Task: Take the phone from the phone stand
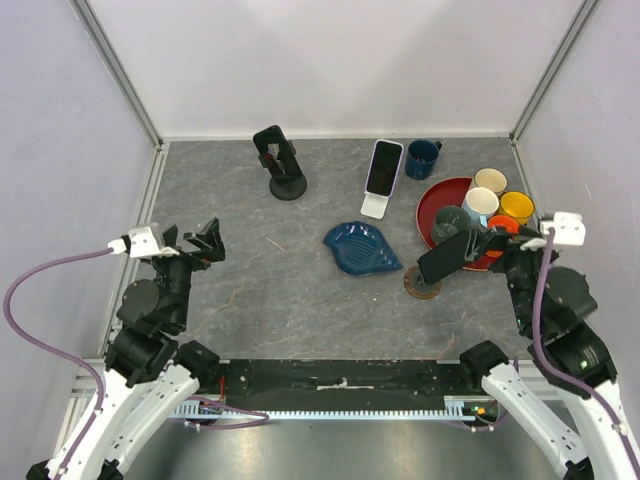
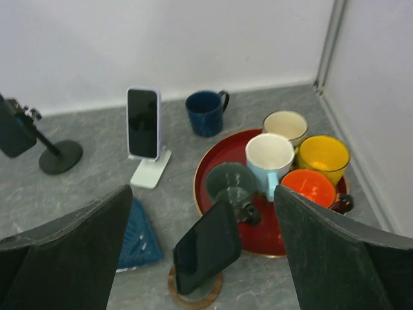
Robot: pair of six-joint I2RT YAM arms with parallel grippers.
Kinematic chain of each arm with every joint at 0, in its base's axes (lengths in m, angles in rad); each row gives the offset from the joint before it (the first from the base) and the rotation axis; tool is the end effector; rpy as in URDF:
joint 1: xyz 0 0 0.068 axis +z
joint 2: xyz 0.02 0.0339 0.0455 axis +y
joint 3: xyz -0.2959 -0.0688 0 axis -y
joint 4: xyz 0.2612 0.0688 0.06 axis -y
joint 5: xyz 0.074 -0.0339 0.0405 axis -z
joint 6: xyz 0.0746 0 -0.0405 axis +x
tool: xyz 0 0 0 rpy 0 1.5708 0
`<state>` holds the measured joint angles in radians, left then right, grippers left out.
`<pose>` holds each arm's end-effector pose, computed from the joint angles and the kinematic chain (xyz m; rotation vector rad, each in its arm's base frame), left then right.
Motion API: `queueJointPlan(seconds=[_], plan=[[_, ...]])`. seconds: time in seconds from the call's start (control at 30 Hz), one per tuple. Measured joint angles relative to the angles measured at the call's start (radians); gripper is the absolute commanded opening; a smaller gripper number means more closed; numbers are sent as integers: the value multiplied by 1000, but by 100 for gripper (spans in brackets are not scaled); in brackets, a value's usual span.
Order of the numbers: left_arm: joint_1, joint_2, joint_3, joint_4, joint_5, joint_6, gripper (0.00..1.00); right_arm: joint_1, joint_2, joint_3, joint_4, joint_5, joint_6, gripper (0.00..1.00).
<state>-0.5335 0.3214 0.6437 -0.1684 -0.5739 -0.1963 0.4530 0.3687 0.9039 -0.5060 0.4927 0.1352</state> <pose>0.1093 -0.0175 0.3676 -0.2345 1.4254 -0.1923 0.0853 0.0023 0.4090 0.1458 1.5388 0.0865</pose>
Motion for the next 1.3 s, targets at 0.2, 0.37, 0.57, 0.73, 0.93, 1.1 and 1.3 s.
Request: queueJointPlan(seconds=[0.2,0.37,0.57,0.73,0.93,1.1,1.3], plan=[[0,-32,0,-11,2,-5,100,1,187,91,-123,-96,142,98],[0,-34,0,-16,5,-9,100,2,277,74,-204,-101,254,98],[0,-34,0,-18,8,-14,100,-8,309,3,-250,-23,340,98],[0,-39,0,-23,10,-16,100,-100,402,-4,-244,-45,370,98],[0,-52,0,-25,11,-21,99,-375,437,-78,-174,-238,361,97],[0,-52,0,-26,18,-24,99,-523,426,-183,-93,-471,360,92],[0,-45,0,-35,30,-24,99,-541,383,-217,-35,-630,360,71]])
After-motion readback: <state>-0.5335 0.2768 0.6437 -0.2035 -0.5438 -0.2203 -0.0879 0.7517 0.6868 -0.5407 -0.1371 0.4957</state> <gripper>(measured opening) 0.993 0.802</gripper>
